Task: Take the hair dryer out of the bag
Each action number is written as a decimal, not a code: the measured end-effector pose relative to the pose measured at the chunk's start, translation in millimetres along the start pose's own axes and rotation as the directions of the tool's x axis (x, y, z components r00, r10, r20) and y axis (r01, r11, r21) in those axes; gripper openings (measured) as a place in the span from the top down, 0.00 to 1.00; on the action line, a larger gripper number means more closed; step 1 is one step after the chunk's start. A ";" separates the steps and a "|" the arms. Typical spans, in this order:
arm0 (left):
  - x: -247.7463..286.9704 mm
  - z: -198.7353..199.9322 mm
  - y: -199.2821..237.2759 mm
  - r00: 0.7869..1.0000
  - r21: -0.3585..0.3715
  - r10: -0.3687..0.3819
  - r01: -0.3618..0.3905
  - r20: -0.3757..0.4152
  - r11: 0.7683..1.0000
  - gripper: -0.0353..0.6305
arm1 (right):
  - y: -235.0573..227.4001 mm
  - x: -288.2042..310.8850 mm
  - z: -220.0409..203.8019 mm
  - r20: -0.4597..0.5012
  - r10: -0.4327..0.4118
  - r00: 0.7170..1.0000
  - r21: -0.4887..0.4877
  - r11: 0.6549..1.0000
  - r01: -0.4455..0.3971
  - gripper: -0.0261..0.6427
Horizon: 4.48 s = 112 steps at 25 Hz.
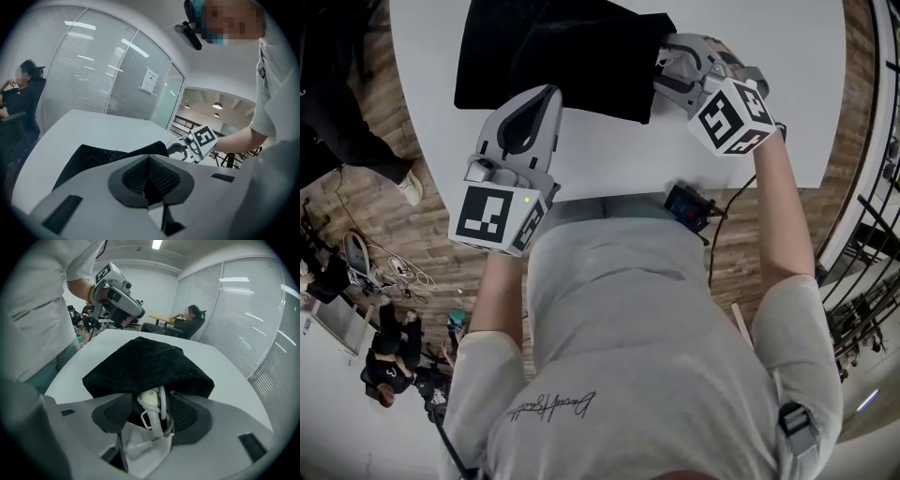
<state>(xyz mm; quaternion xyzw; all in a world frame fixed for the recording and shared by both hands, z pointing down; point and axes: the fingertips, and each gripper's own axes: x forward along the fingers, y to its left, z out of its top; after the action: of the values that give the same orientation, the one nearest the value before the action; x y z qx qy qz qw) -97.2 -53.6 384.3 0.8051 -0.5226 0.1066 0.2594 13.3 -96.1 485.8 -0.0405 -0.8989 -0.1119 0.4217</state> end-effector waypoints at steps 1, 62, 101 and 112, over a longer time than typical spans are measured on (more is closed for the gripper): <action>-0.1 -0.1 0.4 1.000 -0.002 0.001 -0.001 -0.001 1.000 0.93 | 1.0 2.6 1.3 -0.001 0.019 1.000 -0.010 1.000 -0.019 0.59; -11.3 -5.0 4.9 1.000 -0.028 0.021 -0.021 -0.012 0.999 0.93 | 4.4 8.1 7.8 0.056 0.096 0.994 0.009 0.995 -0.096 0.64; 27.8 -0.7 -19.3 0.996 0.035 -0.084 0.085 -0.044 0.996 0.93 | 18.3 -38.2 -53.2 0.035 -0.040 0.999 0.214 0.976 0.032 0.64; 46.7 -12.3 -24.5 0.987 0.055 -0.139 0.143 -0.076 0.988 0.93 | 23.3 -38.6 -72.4 0.024 -0.095 0.995 0.285 0.955 0.084 0.64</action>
<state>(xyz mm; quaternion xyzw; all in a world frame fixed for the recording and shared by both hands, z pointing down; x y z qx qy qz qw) -53.9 -75.9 407.8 0.8431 -0.4514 0.1326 0.2606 96.2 -89.6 504.9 0.0591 -0.9143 -0.0003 0.4007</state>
